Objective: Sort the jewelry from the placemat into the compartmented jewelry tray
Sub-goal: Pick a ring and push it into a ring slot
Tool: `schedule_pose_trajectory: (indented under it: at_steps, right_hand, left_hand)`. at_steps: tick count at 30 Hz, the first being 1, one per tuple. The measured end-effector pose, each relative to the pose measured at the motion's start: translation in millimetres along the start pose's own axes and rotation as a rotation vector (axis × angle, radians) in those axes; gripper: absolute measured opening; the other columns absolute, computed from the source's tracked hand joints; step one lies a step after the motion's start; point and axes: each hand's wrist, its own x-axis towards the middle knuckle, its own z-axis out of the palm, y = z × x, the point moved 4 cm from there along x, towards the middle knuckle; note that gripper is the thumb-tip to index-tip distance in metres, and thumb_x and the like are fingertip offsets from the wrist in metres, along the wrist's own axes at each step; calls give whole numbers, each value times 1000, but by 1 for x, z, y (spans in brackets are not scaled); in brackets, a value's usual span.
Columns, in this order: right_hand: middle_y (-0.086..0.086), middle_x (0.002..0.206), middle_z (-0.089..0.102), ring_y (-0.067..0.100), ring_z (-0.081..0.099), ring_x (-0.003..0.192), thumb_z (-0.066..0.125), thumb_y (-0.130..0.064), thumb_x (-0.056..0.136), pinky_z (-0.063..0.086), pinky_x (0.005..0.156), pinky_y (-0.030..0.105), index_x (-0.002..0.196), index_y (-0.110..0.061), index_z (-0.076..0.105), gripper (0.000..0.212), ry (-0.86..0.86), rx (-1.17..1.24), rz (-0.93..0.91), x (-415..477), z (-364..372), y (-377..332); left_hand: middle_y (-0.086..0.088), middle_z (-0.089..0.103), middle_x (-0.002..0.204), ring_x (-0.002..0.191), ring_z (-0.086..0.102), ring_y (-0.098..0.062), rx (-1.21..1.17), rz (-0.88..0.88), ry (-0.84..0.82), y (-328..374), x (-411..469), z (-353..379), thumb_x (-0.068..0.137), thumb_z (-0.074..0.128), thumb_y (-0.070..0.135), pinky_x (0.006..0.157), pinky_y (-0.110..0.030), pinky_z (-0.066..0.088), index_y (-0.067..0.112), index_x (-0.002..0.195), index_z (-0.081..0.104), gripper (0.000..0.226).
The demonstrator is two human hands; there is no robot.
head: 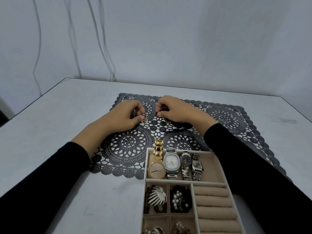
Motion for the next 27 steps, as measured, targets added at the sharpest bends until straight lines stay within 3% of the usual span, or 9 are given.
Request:
schedule_pose_trajectory:
  at_steps: [10,17,22,27]
  right_hand:
    - [-1,103,56,13,53,95,64,-19,89,38,79,23,103,-13,63,15,13,3,-5,1,0,2]
    - [-1,101,56,15,54,93,62,-17,91,38,75,23,102,-13,61,11,-13,19,23,2,2,1]
    - [-2,97,55,15,53,89,64,-16,90,39,68,19,97,-14,57,11,4,46,26,2,1,3]
    - [-4,86,57,10,53,79,71,-12,84,40,66,12,88,-17,56,16,76,139,-1,0,0,7]
  left_hand:
    - [5,67,91,90,61,-12,-146,-10,73,-2,-7,1,87,71,19,81,-27,47,24,95,63,12]
    - [8,68,91,89,61,-8,-181,-52,79,-4,-8,1,86,72,22,80,-25,46,37,87,60,19]
    - [8,68,89,86,60,-7,-199,-59,93,-6,-8,0,88,70,21,78,-22,45,36,89,61,18]
    - [7,68,90,88,62,-13,-203,-52,113,-9,-7,0,90,68,20,81,-28,47,31,93,65,12]
